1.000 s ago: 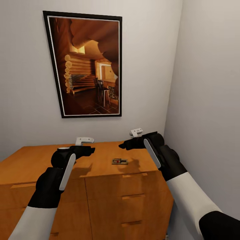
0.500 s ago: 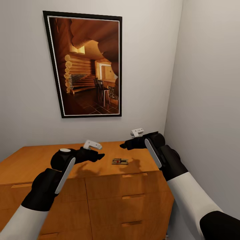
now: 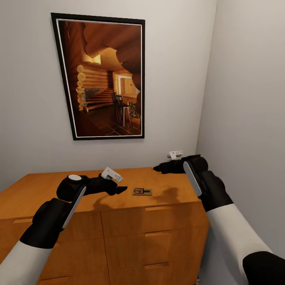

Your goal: Take the four mousetraps from the cabinet in the bathroom and place them on the bathroom floor. Make sure all four end up on the same floor surface, and ensure that at least two of them are either under or directly next to the same bathroom sink.

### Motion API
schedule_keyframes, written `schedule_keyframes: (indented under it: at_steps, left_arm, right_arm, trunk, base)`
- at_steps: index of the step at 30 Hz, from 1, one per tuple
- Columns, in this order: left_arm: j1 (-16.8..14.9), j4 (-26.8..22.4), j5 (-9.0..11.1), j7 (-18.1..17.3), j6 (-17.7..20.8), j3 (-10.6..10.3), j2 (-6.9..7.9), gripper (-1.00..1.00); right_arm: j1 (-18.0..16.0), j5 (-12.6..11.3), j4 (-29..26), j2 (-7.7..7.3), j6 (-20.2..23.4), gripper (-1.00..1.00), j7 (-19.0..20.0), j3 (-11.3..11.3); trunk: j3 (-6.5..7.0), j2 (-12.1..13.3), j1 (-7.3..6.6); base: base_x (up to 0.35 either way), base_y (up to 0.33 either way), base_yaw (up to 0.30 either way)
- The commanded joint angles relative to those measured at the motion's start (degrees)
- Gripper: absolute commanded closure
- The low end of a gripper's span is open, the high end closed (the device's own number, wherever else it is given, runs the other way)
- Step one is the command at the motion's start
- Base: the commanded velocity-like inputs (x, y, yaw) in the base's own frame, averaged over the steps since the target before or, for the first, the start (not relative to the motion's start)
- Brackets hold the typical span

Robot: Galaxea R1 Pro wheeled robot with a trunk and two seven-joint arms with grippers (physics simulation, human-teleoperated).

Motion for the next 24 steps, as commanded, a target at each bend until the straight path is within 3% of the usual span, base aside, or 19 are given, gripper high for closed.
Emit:
schedule_keyframes:
  at_steps: [1, 9, 15, 24]
  left_arm:
    - [-0.1, -0.1, -1.1, -1.3, -0.3, 0.0, 0.05, -1.0]
    - [-0.1, 0.0, -3.0, -4.9, -2.5, -0.1, 0.07, -1.0]
    - [-0.2, 0.1, -3.3, -5.6, -2.9, -0.1, 0.01, -1.0]
    - [-1.4, 0.5, -3.3, -6.8, -4.4, -0.2, -0.29, -1.0]
  right_arm:
    - [0.0, -0.3, 0.0, -0.35, 0.2, -1.0, -0.3, -0.6]
    - [0.0, 0.1, -0.5, -4.18, 0.2, -1.0, -1.8, -2.9]
    - [0.0, 0.2, -0.9, -5.43, 0.2, -1.0, -2.8, -3.3]
    - [0.0, 0.3, -1.1, -5.91, 0.2, -1.0, -4.9, -3.1]
  trunk:
    - [-0.07, 0.0, 0.0]
    - [-0.07, 0.0, 0.0]
    - [-0.07, 0.0, 0.0]
    - [-0.07, 0.0, 0.0]
  base:
    - [0.0, 0.0, 0.0]
    - [0.0, 0.0, 0.0]
    - [0.0, 0.0, 0.0]
    - [0.0, 0.0, 0.0]
